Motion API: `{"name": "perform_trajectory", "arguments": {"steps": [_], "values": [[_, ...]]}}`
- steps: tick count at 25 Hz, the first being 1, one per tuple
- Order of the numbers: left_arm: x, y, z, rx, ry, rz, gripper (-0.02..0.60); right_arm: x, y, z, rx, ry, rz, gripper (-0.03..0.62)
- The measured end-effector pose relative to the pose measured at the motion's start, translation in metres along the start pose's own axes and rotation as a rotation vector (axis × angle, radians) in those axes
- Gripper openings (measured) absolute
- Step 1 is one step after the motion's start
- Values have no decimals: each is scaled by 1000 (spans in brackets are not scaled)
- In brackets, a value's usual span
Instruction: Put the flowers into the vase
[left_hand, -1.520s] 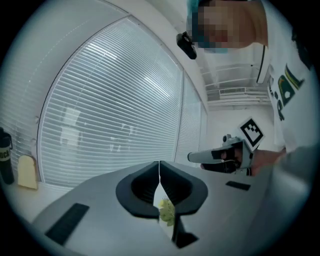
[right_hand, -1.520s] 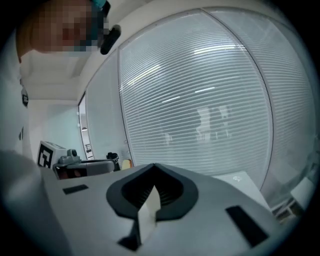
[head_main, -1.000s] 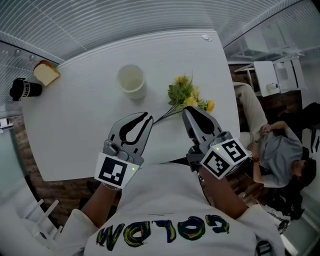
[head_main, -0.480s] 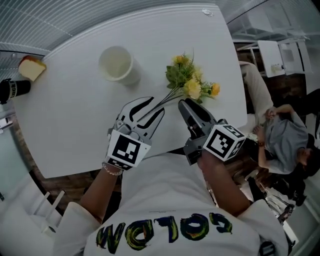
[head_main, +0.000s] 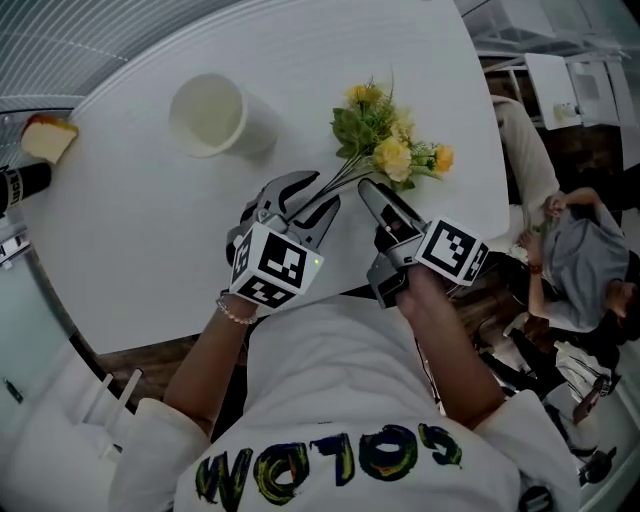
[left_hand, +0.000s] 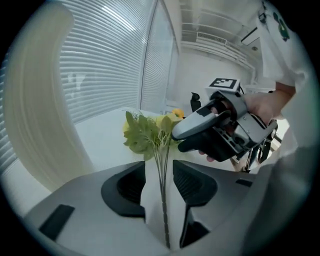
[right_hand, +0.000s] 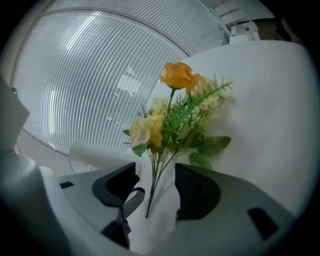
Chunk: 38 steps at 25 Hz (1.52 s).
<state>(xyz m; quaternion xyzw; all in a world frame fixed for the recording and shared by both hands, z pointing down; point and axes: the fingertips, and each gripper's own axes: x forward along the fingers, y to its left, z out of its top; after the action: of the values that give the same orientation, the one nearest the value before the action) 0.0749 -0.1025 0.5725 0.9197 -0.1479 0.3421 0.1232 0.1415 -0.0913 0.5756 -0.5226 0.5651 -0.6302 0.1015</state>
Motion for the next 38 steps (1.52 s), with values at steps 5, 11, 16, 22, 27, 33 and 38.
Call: {"name": "perform_trajectory", "arguments": {"steps": [5, 11, 16, 22, 27, 33, 38], "values": [[19, -6, -13, 13, 85, -43, 182, 11, -13, 2, 99, -2, -3, 264], [36, -8, -13, 45, 137, -20, 113, 20, -18, 3, 121, -2, 12, 262], [44, -11, -11, 80, 137, -1, 56, 24, -19, 5, 129, -9, 45, 246], [34, -20, -3, 120, 101, -51, 41, 28, -14, 9, 130, -27, 64, 223], [29, -26, 2, 155, 85, -67, 41, 24, -10, 12, 104, -30, 101, 131], [20, -21, 15, 150, 58, -42, 55, 21, 8, 21, 15, -44, 139, 73], [6, -13, 33, 169, 19, 22, 66, 16, 36, 30, -36, -76, 192, 63]]}}
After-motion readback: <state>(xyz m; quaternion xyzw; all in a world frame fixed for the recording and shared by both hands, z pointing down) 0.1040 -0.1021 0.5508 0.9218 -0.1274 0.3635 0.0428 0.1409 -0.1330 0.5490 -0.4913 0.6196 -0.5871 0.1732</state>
